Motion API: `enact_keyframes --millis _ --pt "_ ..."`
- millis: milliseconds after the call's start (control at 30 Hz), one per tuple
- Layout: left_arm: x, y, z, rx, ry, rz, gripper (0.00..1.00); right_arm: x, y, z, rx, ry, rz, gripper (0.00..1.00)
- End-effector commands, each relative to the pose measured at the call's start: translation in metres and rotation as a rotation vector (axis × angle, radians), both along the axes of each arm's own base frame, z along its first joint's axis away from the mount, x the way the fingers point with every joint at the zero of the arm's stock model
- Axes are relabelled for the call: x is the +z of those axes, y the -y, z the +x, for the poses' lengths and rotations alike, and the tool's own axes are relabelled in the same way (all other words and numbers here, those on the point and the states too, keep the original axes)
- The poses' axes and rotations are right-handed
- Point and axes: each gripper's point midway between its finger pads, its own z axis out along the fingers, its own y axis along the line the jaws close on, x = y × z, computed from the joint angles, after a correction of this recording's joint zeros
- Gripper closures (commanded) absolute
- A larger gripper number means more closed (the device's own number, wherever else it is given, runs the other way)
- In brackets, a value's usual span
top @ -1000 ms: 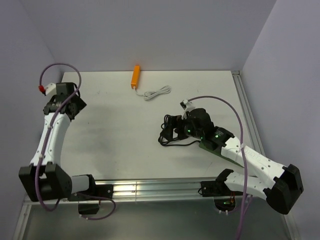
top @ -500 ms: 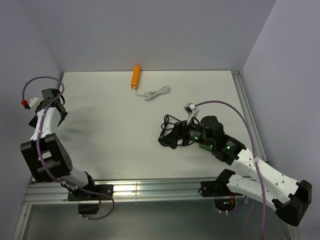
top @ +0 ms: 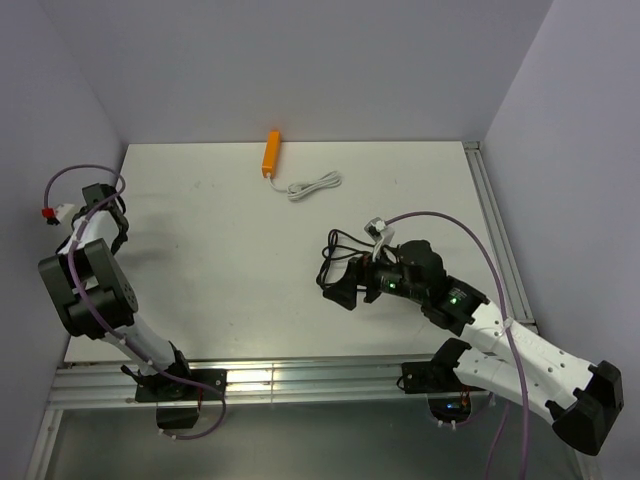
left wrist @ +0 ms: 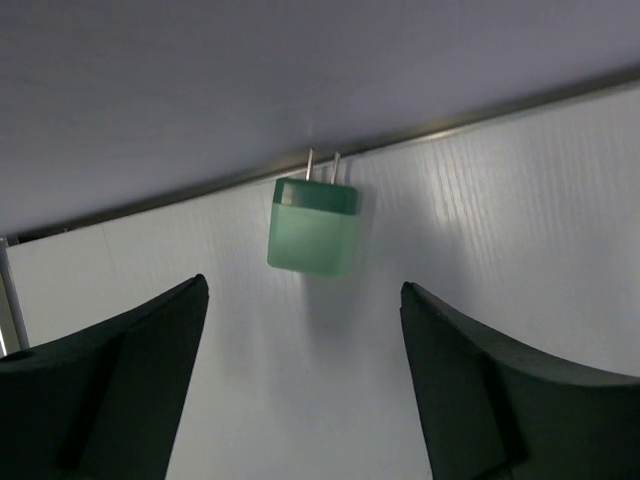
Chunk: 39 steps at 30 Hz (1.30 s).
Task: Insert the plug
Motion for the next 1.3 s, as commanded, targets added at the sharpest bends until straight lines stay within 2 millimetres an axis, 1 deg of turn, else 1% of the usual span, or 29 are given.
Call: enact_keyframes --millis 0,100,200,267,333,500,567,633,667,767,833,900,1033,1067,1133,1167,1233,1267 --pt "0.008 -0.02 0.002 0.047 0.035 0.079 0.19 0.016 -0.002 -0.001 0.03 0.083 0.042 0.0" --pt "0.0 -0.024 -0.003 0.053 -0.016 0.085 0.24 0.015 0.0 0.0 0.021 0.09 0.033 0.0" --pt "-0.011 -0.025 -0.006 0.066 -0.062 0.078 0.26 0.013 0.0 -0.001 0.022 0.094 0.03 0.0" --pt "-0.018 -0.024 -0.007 0.069 -0.075 0.07 0.26 0.012 0.0 -0.001 0.028 0.091 0.031 0.0" --pt "-0.026 -0.023 -0.003 0.049 -0.073 0.048 0.26 0.014 0.0 -0.002 0.032 0.093 0.037 0.0" --pt "-0.04 -0.025 0.001 0.016 -0.089 0.034 0.26 0.012 0.003 -0.003 0.023 0.096 0.031 0.0" --pt "-0.047 -0.026 -0.003 0.025 -0.121 0.026 0.26 0.011 0.004 -0.003 0.019 0.096 0.027 0.0" --pt "-0.052 -0.028 -0.002 0.01 -0.129 0.017 0.26 0.011 0.005 -0.004 0.016 0.095 0.027 0.0" --pt "-0.056 -0.028 -0.002 0.003 -0.129 -0.004 0.3 0.012 0.006 -0.004 0.015 0.098 0.027 0.0" --pt "-0.059 -0.03 -0.001 -0.008 -0.135 -0.015 0.35 0.014 0.008 -0.004 0.007 0.102 0.027 0.0" --pt "-0.061 -0.03 0.0 -0.011 -0.145 -0.018 0.35 0.014 0.009 -0.004 0.002 0.102 0.024 0.0" --pt "-0.062 -0.03 0.0 -0.017 -0.156 -0.023 0.42 0.015 0.011 -0.004 -0.004 0.103 0.022 0.0" --pt "-0.065 -0.03 0.002 -0.037 -0.16 -0.032 0.48 0.013 0.012 -0.005 -0.014 0.089 0.017 0.0" --pt "-0.066 -0.028 0.002 -0.044 -0.156 -0.04 0.54 0.014 0.013 -0.004 -0.017 0.089 0.017 0.0" --pt "-0.065 -0.024 0.005 -0.054 -0.126 -0.061 0.6 0.013 0.013 -0.004 -0.021 0.08 0.011 0.0" --pt "-0.066 -0.021 0.004 -0.056 -0.119 -0.071 0.72 0.012 0.014 -0.001 -0.039 0.075 0.0 0.0" --pt "-0.065 -0.014 0.01 -0.077 -0.081 -0.098 0.81 0.006 0.019 0.003 -0.085 0.043 -0.027 0.0" --pt "-0.064 -0.012 0.01 -0.079 -0.078 -0.103 0.88 0.004 0.025 0.011 -0.145 0.042 -0.048 0.0"
